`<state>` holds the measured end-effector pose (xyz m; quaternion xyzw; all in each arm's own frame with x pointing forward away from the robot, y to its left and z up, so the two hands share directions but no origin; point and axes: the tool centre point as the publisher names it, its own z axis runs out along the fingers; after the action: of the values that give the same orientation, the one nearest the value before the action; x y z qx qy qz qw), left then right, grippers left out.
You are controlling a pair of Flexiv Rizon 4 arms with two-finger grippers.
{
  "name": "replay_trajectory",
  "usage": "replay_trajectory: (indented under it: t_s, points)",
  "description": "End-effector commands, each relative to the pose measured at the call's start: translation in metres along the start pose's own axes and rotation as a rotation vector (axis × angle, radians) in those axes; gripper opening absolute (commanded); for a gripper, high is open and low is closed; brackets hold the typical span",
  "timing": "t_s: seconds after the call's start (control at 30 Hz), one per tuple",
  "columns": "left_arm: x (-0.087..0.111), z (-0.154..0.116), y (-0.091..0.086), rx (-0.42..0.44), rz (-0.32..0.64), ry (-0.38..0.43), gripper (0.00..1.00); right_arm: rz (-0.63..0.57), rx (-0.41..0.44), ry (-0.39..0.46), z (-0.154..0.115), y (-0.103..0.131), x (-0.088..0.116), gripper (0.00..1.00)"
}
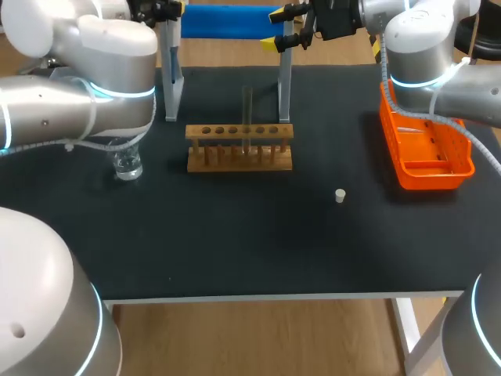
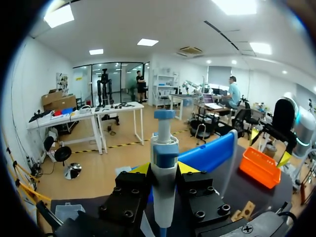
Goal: Invert the test tube, pick up the pipette, mount the tip to pipette, aspirate from beaker and dispense into the tube, eject the tip, return the pipette, and cap with the stopper.
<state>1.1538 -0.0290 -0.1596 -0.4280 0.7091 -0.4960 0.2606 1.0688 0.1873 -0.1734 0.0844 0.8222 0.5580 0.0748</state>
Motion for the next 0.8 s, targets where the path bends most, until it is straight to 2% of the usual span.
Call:
replay_trajectory:
  t_s: [0.03, 0.37, 0.8]
  points:
    - [0.002, 0.007, -0.004, -0.046, -0.001, -0.027, 0.00, 0.001, 0.002, 0.002, 0.000, 0.001, -0.001, 1.00]
    - [0.000, 0.014, 0.000, -0.088, -0.014, -0.068, 0.00, 0.001, 0.002, 0.002, 0.000, 0.001, -0.001, 1.00]
    - [-0.003, 0.022, 0.009, -0.119, -0.034, -0.082, 0.00, 0.001, 0.002, 0.002, 0.000, 0.001, -0.001, 1.00]
